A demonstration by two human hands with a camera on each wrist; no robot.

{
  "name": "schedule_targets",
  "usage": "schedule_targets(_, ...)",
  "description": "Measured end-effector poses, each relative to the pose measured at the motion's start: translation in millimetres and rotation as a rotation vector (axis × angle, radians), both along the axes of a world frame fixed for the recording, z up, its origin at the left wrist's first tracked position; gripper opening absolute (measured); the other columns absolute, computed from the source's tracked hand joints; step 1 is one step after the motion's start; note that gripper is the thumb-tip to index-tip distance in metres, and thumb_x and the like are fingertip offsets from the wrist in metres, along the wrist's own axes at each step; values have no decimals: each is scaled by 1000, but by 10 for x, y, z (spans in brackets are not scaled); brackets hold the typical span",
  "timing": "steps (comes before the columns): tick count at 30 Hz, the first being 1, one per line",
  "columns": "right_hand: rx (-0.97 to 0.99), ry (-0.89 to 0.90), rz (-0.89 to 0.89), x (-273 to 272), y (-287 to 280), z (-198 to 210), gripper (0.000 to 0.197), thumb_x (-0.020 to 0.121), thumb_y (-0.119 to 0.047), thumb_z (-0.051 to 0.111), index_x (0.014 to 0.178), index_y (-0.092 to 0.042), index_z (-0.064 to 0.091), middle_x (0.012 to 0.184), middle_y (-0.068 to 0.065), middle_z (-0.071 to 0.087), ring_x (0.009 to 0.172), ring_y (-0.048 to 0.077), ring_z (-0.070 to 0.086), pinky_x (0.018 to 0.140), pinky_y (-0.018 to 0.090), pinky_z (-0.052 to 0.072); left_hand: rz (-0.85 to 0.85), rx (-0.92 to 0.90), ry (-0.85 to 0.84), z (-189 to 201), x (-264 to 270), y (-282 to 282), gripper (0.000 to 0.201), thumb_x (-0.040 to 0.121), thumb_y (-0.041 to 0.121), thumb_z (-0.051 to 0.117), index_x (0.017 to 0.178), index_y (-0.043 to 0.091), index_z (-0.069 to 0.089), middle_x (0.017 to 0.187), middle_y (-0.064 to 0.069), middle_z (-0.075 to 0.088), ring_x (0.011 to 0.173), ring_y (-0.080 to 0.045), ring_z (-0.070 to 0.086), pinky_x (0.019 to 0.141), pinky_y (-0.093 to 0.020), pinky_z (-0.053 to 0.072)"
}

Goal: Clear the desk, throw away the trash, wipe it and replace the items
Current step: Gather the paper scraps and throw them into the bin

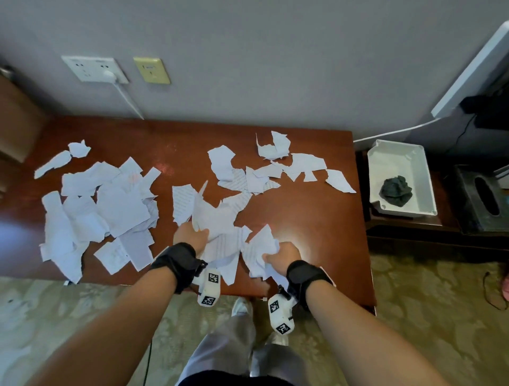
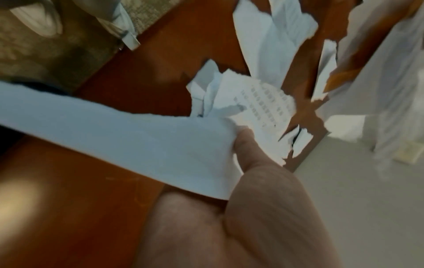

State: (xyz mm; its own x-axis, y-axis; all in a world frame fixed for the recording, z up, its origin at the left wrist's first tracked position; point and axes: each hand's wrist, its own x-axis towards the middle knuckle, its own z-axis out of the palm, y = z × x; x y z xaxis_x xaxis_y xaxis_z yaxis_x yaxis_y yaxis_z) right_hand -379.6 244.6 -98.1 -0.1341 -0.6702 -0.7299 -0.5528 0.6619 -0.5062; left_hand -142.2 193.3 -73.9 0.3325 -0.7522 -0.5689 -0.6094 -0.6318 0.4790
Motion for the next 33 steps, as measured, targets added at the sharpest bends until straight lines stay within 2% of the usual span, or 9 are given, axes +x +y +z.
schedule_targets(4, -22, 89, -68, 235, 115, -264, 53, 76, -28, 74, 114, 5, 58, 103, 11, 64, 79, 22, 58, 54, 21, 42, -4, 140, -25, -145, -16, 288, 41, 95, 25, 60, 126, -3, 58, 128, -20, 61, 117, -37, 58, 95, -37, 47)
schedule_targets(9, -33, 243, 49, 388, 118, -229, 15, 86, -12, 60, 100, -6, 62, 126, 12, 41, 107, 35, 55, 84, 31, 49, -130, 274, -172, -347, -57, 392, 55, 95, 40, 53, 135, 2, 50, 138, -18, 45, 119, -35, 53, 100, -40, 45)
schedule_targets(13, -49, 273, 109, 425, 142, -213, 23, 84, -2, 49, 99, -10, 64, 125, 8, 37, 110, 32, 49, 89, 30, 48, -193, 266, -251, -455, -133, 371, 48, 98, 40, 50, 133, 8, 52, 140, -15, 35, 124, -34, 43, 101, -41, 40)
schedule_targets(15, -35, 311, 149, 461, 172, -179, 26, 80, -1, 53, 103, -10, 59, 125, 7, 35, 111, 30, 47, 88, 29, 46, -216, 245, -260, -495, -147, 399, 44, 99, 36, 50, 134, 9, 52, 142, -14, 31, 126, -33, 40, 102, -40, 41)
schedule_targets(18, -32, 288, 115, 531, 175, -128, 53, 70, 3, 68, 117, -11, 49, 127, 6, 33, 106, 31, 54, 91, 34, 49, -251, 212, -208, -557, -119, 417, 43, 98, 28, 54, 137, 10, 49, 139, -13, 28, 122, -33, 45, 100, -38, 45)
schedule_targets(21, -62, 270, 30, 603, 152, -153, 61, 74, 7, 65, 127, -13, 43, 127, 9, 43, 108, 33, 56, 92, 39, 50, -297, 242, -138, -627, -61, 376, 50, 97, 22, 53, 143, 8, 41, 138, -13, 26, 109, -33, 58, 95, -33, 51)
schedule_targets(25, -65, 375, 83, 690, 127, -221, 40, 84, 0, 55, 122, -12, 48, 113, 11, 60, 106, 31, 56, 79, 37, 50, -263, 194, -75, -647, -28, 355, 67, 91, 8, 57, 149, 11, 25, 141, -15, 25, 101, -34, 61, 88, -30, 52)
schedule_targets(30, -4, 417, 181, 724, 113, -212, 23, 82, -7, 59, 104, -10, 63, 108, 10, 64, 102, 30, 60, 83, 37, 55, -236, 176, -27, -718, -6, 291, 81, 80, 1, 64, 146, 14, 19, 144, -18, 31, 121, -41, 51, 100, -46, 49)
schedule_targets(33, 23, 345, 39, 687, 113, -163, 21, 81, -6, 60, 101, -9, 67, 104, 11, 68, 95, 30, 64, 83, 39, 57, -349, 157, -85, -727, 44, 282, 68, 81, 9, 66, 136, 12, 27, 137, -17, 36, 120, -39, 50, 101, -46, 47)
